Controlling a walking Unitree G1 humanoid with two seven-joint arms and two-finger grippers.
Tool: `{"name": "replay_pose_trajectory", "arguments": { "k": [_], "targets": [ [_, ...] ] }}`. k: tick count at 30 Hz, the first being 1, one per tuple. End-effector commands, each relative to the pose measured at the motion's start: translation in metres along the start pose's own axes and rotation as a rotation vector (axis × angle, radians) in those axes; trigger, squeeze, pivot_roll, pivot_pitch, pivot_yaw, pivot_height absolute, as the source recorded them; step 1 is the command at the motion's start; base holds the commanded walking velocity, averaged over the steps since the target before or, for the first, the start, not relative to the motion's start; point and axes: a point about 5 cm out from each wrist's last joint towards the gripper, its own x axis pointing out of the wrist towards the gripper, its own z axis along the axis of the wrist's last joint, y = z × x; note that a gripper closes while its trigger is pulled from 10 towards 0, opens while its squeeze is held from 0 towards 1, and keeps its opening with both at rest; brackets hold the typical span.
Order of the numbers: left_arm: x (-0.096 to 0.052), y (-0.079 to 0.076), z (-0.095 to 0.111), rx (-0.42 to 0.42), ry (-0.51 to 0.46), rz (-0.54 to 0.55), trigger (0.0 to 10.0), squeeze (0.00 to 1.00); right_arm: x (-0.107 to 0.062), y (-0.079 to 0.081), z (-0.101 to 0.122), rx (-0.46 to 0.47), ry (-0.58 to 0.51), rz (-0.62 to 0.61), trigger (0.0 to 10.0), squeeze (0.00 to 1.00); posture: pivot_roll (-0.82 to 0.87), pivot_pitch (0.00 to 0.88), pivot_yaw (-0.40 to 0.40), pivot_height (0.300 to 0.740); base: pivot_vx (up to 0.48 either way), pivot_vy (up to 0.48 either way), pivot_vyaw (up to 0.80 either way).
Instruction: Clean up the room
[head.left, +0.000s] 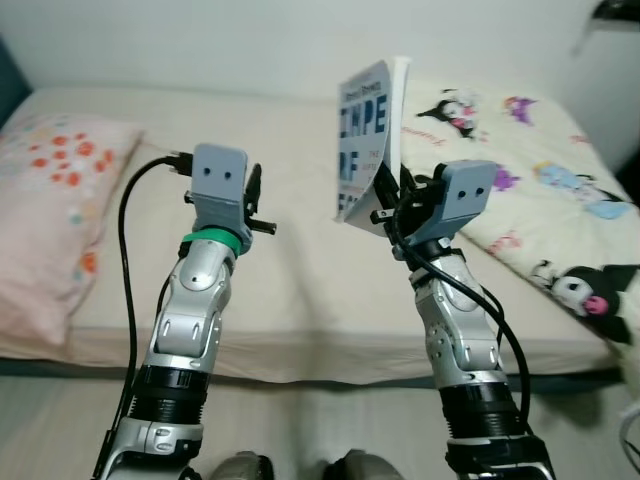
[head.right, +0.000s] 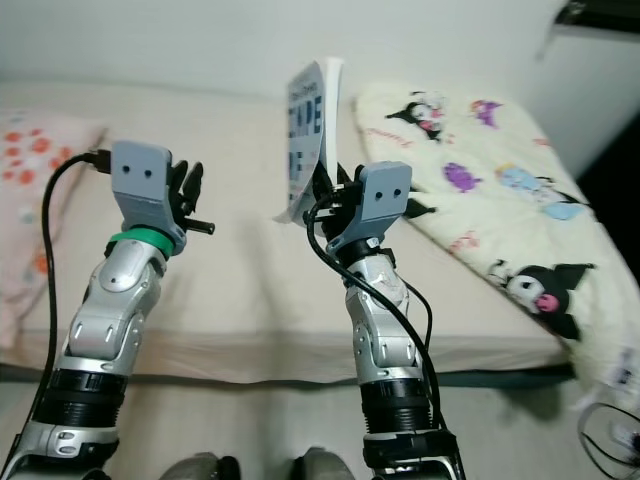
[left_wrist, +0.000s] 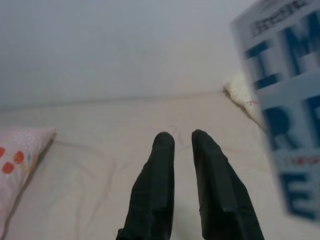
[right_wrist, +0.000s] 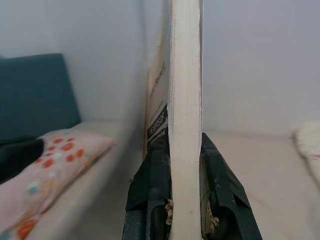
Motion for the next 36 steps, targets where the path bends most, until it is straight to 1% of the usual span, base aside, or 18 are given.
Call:
{"name": "replay_pose_trajectory", "arguments": {
  "k": [1,36],
  "targets": [
    [-0.0006,-0.0034,-0.0022,-0.006,0.007,-0.017,10.0,0.0,0.0007,0.0006,0.0049,0.002,-0.031,0.002,10.0,0.0,-0.03,0.0,0.012,0.721,0.0,0.311,0.0],
    [0.0003,-0.0027,-0.0001,0.0,-0.003,-0.024,10.0,0.0,0.0011,0.0033,0.0024,0.009,-0.028,0.006,10.0,0.0,-0.02,0.0,0.021,0.721,0.0,0.3,0.0]
  ]
}}
